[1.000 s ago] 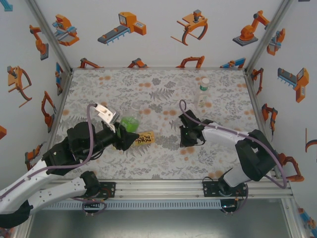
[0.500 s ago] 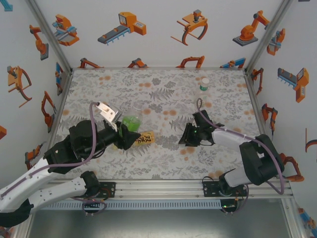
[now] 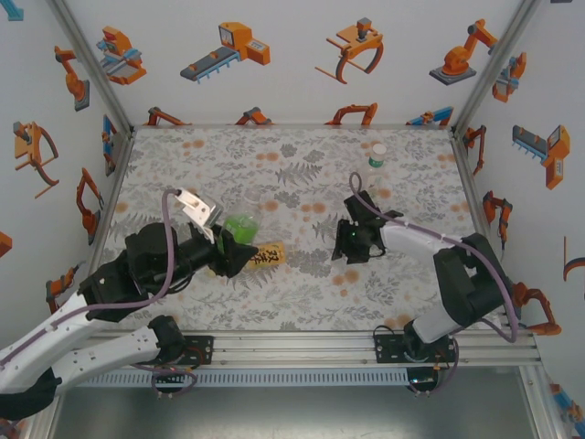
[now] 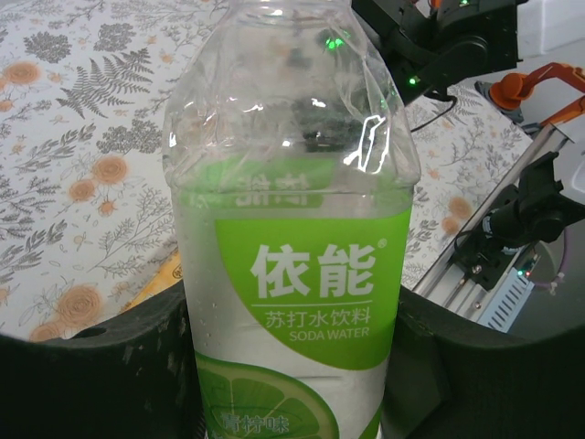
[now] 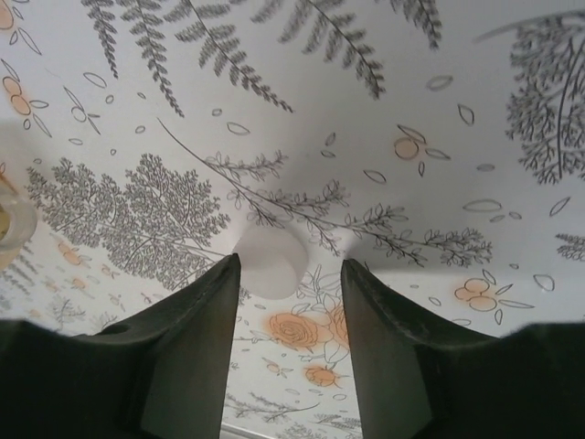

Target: Screw on the bottle caps

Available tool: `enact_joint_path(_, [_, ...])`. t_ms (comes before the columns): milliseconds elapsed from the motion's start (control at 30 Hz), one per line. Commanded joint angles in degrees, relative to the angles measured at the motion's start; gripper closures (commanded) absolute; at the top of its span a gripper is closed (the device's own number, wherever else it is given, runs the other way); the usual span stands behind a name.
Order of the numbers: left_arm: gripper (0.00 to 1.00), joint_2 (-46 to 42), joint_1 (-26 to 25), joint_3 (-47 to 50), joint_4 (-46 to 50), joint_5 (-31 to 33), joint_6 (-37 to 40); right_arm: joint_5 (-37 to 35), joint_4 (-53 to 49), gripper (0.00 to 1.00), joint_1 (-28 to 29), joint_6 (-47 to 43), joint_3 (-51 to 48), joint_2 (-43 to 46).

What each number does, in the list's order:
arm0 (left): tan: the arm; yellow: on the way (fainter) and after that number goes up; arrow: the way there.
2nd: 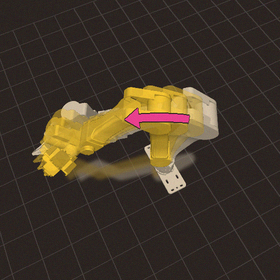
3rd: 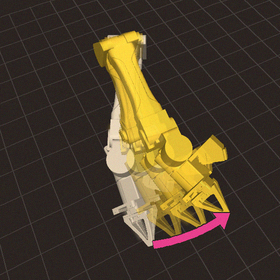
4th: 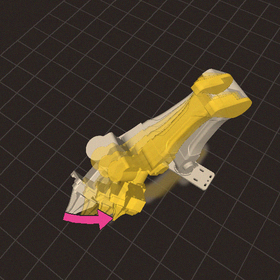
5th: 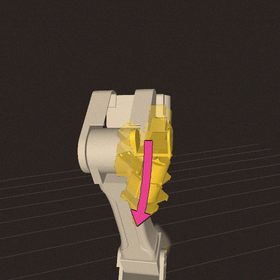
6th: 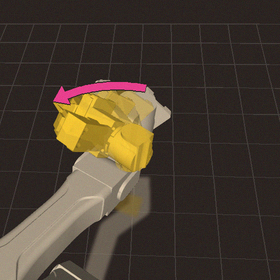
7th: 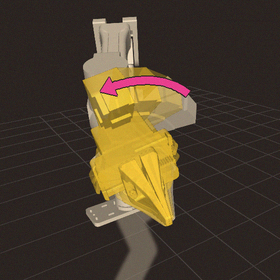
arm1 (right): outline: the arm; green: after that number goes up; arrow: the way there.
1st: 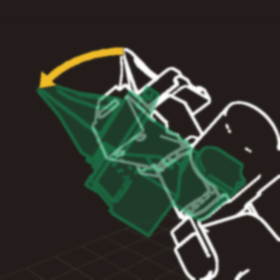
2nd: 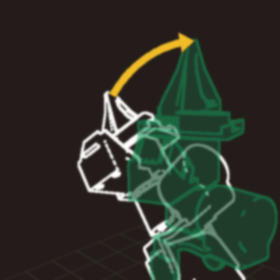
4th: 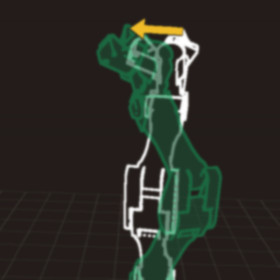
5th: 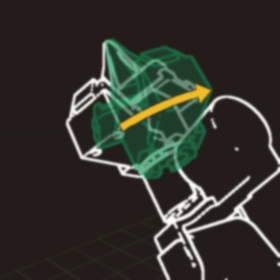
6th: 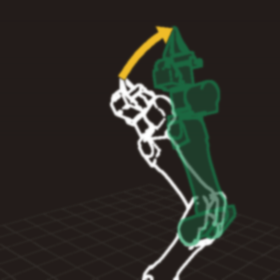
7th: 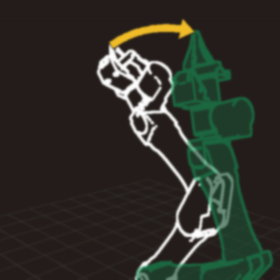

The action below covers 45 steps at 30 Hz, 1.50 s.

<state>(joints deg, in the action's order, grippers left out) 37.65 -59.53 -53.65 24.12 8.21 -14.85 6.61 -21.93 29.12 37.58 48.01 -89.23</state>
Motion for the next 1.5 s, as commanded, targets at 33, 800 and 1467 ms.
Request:
enact_joint_path(33, [0.83, -1.8, 0.4, -1.4, 0.6, 1.6, -1.4, -8.5, -6.9, 0.49, 2.8, -3.4, 4.4, -3.6])
enact_joint_path(800, [0.83, -3.4, 0.4, -0.3, 1.0, 2.2, -1.6, -12.4, -11.9, 0.51, 7.9, -3.2, 10.0, -2.6])
enact_joint_path(1467, [0.83, -2.3, 0.4, -0.6, 0.3, 2.0, -1.6, -10.4, -7.9, 0.57, 8.0, -2.1, 6.0, -5.5])
